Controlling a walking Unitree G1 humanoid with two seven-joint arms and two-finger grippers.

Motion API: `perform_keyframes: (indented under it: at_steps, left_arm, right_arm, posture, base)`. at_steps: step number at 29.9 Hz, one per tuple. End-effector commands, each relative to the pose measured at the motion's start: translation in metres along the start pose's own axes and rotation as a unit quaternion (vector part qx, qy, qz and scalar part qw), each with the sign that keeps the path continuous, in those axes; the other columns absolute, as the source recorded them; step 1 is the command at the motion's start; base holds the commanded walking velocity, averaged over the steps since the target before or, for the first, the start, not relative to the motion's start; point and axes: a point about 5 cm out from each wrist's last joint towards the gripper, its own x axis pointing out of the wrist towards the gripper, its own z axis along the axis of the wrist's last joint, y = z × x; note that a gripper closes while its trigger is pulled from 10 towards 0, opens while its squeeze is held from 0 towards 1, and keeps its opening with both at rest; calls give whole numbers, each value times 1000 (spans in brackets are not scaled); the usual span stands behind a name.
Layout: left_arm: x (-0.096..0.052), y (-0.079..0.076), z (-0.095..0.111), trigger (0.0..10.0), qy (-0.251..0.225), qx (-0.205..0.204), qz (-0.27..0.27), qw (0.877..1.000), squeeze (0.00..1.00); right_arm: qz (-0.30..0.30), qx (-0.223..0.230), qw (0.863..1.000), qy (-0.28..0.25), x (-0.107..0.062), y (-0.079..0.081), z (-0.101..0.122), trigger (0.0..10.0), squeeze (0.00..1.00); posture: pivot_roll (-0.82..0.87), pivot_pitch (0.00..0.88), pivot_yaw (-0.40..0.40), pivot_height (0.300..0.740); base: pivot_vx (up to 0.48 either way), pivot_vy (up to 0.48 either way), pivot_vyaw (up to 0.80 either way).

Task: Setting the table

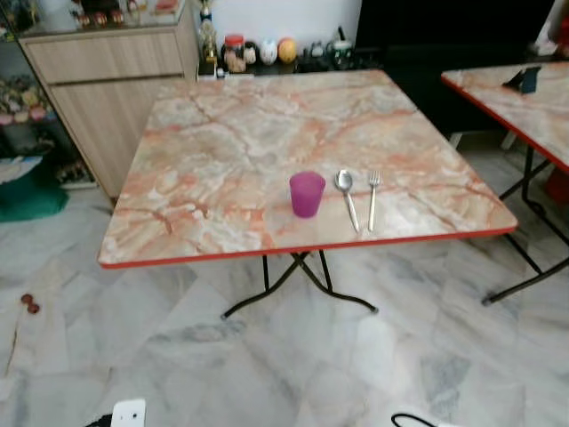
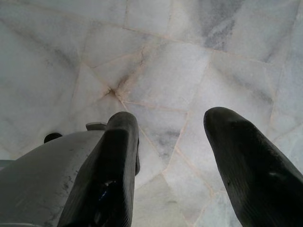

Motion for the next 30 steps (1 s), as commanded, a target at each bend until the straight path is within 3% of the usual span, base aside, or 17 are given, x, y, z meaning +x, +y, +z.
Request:
perform_keyframes:
  at_steps: [1, 13, 20, 30]
  left_arm:
    - [0, -1, 1, 10000, -4, 5, -4, 1000, 0]
    - [0, -3, 1, 10000, -6, 1, -11, 1000, 0]
    - [-1, -2, -4, 10000, 3, -1, -10, 1000, 0]
    - [-1, -4, -5, 10000, 8, -5, -13, 1000, 0]
  right_arm:
    - [-4, 7, 1000, -5, 0, -2, 0, 10000, 0]
    - [-3, -7, 1000, -7, -1, -2, 0, 10000, 0]
    - [-3, -5, 1000, -7, 0, -2, 1, 10000, 0]
    - [-5, 2, 1000, -3, 0, -2, 0, 10000, 0]
  posture:
    - [-47, 0, 26, 732]
    - [-38, 0, 22, 732]
    - [-36, 0, 19, 732]
    - [-39, 0, 21, 732]
  base:
    - [0, 0, 0]
    - [0, 0, 0]
    - [270, 0, 657]
    - [321, 0, 0]
